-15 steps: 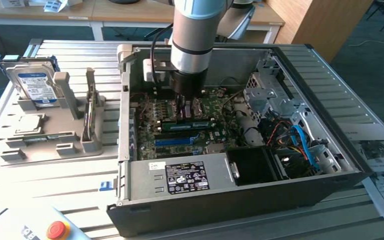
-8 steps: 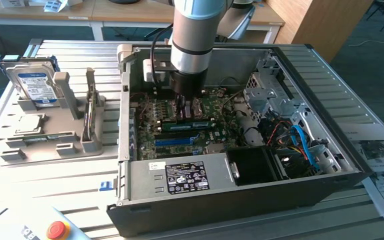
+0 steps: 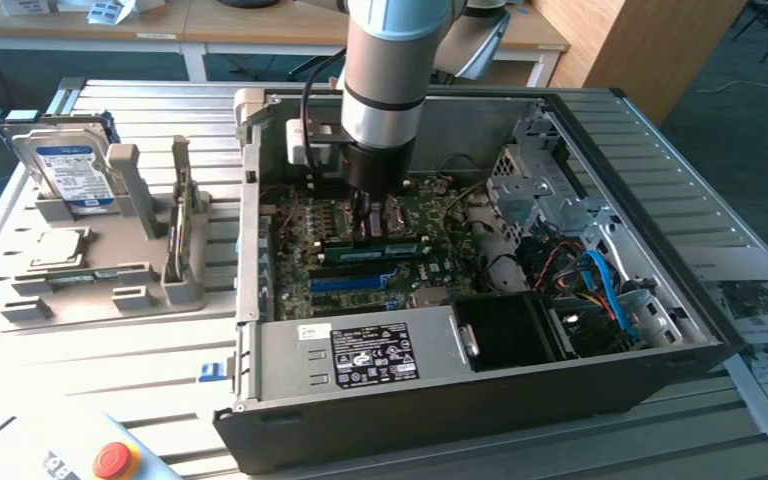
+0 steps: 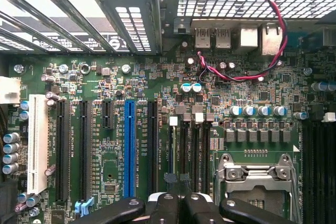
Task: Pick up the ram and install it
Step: 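Press down the ram until it locks into place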
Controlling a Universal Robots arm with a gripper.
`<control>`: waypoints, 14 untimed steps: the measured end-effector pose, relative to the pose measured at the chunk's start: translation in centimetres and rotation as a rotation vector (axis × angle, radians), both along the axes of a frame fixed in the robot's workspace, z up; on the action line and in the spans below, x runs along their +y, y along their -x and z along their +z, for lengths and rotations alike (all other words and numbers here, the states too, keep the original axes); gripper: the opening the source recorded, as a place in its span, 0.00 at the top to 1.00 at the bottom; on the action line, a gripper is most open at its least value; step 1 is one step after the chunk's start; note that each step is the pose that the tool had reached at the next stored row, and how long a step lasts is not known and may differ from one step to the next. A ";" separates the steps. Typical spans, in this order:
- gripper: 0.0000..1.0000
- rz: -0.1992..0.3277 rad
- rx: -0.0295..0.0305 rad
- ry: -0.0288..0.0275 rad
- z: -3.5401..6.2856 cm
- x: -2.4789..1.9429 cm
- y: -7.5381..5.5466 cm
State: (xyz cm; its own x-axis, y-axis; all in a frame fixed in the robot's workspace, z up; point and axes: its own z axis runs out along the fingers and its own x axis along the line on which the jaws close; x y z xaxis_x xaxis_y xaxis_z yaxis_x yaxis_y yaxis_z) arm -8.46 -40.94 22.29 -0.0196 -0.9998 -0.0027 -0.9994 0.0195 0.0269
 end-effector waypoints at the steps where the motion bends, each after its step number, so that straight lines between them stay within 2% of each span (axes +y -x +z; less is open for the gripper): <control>1: 0.90 0.000 0.0000 -0.0001 0.00 0.00 0.0; 14: 0.90 0.000 0.0000 -0.0001 -0.01 0.00 0.0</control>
